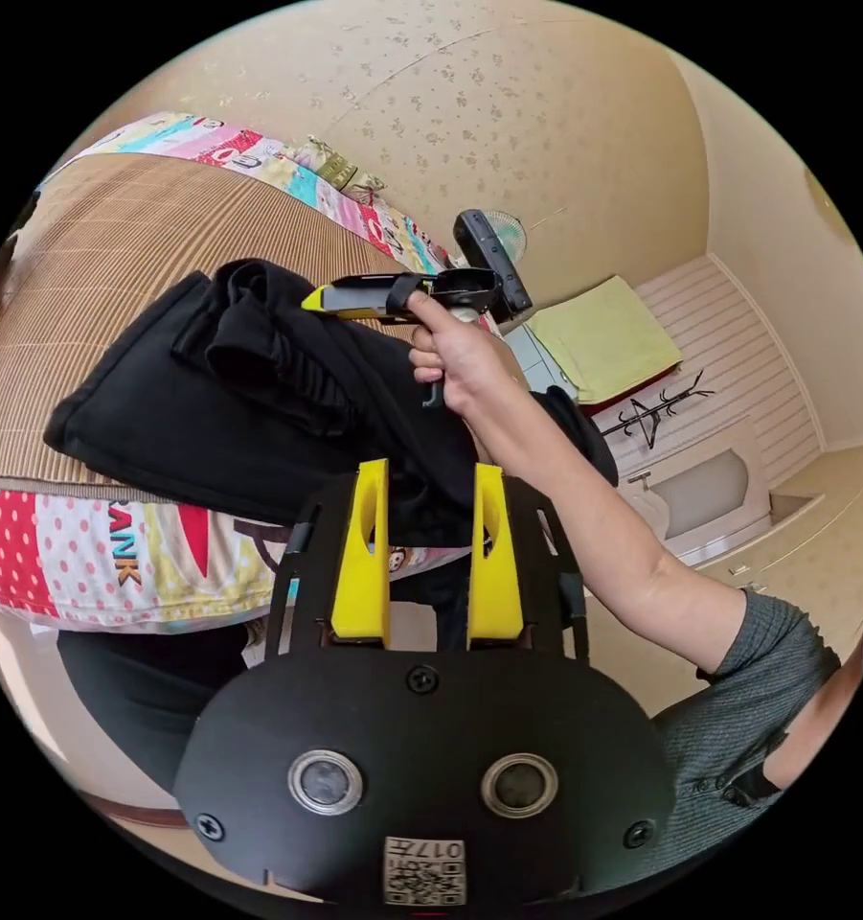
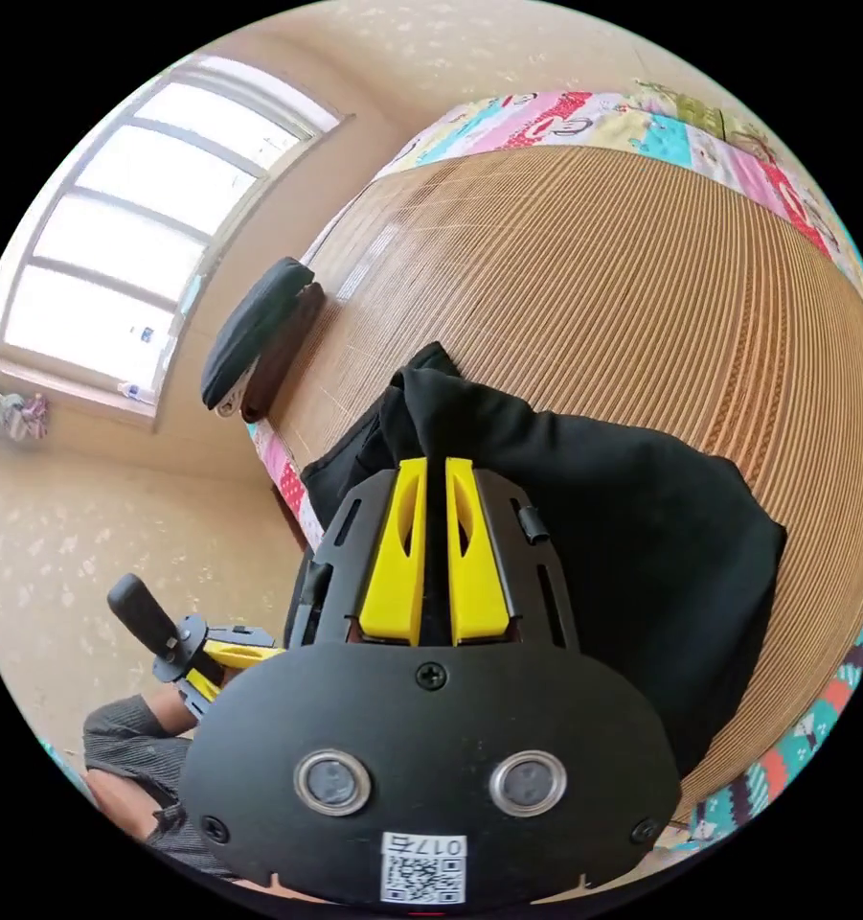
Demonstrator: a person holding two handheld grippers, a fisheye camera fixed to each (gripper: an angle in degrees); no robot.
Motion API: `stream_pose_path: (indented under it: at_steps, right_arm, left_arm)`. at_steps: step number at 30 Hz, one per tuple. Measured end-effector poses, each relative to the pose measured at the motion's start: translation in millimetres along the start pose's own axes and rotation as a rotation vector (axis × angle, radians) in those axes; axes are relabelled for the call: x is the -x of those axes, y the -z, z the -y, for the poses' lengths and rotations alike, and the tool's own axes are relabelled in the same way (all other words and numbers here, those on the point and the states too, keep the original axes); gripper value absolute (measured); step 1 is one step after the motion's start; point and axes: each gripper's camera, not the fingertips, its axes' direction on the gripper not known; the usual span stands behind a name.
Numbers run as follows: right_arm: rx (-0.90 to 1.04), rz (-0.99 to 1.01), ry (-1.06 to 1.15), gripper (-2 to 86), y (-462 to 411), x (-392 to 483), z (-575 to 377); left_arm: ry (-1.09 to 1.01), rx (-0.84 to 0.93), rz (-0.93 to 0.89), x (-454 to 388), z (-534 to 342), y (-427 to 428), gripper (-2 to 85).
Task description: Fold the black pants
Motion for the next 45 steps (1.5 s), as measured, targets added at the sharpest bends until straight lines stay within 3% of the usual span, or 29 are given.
stream_pose_path:
  at_steps: [4,8,12,15,21,23,25,27,29,30,31,32,34,35,38,42,45]
  right_arm:
    - [-0.092,0.315,-0.015,2.7,42.0,-18.7,-41.1]
    - [-0.153,0.517,0.045,2.0,89.2,-7.3,-87.6]
    - [-0.352,0.54,0.145,1.8,179.7,22.1,-120.6]
    - [-0.54,0.558,0.293,1.8,263.9,55.3,-152.8]
    - [-0.905,0.365,0.518,1.6,388.1,123.6,-262.2]
    - [-0.978,0.277,0.514,1.5,401.5,137.4,-279.3]
    - [-1.023,0.224,0.465,1.5,408.6,143.1,-269.1]
    - [-1.075,0.163,0.353,1.7,420.3,139.3,-203.1]
    - [-1.099,0.071,0.256,2.3,429.9,128.1,-118.7]
    - [-1.062,-0.038,0.183,3.2,429.1,115.8,-57.2]
    - [-1.009,-0.092,0.105,3.6,424.9,105.2,-28.5]
    - [-0.901,-0.15,-0.113,4.8,408.9,79.8,9.3]
    - [-0.854,-0.138,-0.249,6.2,375.1,55.0,24.4]
    - [-0.866,-0.1,-0.159,6.4,349.0,49.5,22.5]
    - [-0.658,-0.085,0.04,5.2,266.8,30.2,11.6]
    - [-0.403,-0.062,-0.038,7.4,146.8,-28.8,-49.8]
    - [-0.413,0.038,-0.118,9.4,95.6,-48.3,-106.3]
  left_arm:
    - [0.101,-0.097,0.058,21.0,17.6,-11.0,18.2]
    - [0.18,-0.13,-0.068,34.2,46.2,-50.6,18.7]
    - [0.186,-0.133,-0.056,22.4,68.8,-71.5,13.1]
    - [0.042,-0.185,-0.118,-2.5,88.7,-55.4,5.2]
    - [-0.312,-0.593,-0.07,-74.5,59.7,89.7,4.0]
    - [-0.44,-0.748,0.016,-111.2,47.9,143.2,4.0]
    - [-0.489,-0.779,0.025,-134.9,68.6,167.5,4.0]
    - [-0.535,-0.766,0.1,-164.0,123.3,175.3,4.0]
    - [-0.564,-0.713,0.378,-200.4,243.6,149.8,4.9]
    - [-0.547,-0.684,0.433,-202.4,275.6,139.5,5.4]
    - [-0.437,-0.588,0.541,-193.2,339.9,116.1,7.5]
    - [-0.258,-0.449,0.614,-165.3,389.5,92.5,10.4]
    - [-0.114,-0.267,0.561,-111.3,419.7,59.0,13.2]
    - [-0.127,-0.202,0.43,-78.3,415.4,38.8,13.9]
    - [-0.181,-0.041,0.198,-1.3,362.8,-17.8,13.7]
    - [-0.094,0.108,0.075,67.0,267.2,-72.9,17.6]
    - [-0.11,0.143,0.032,67.4,198.4,-97.3,18.7]
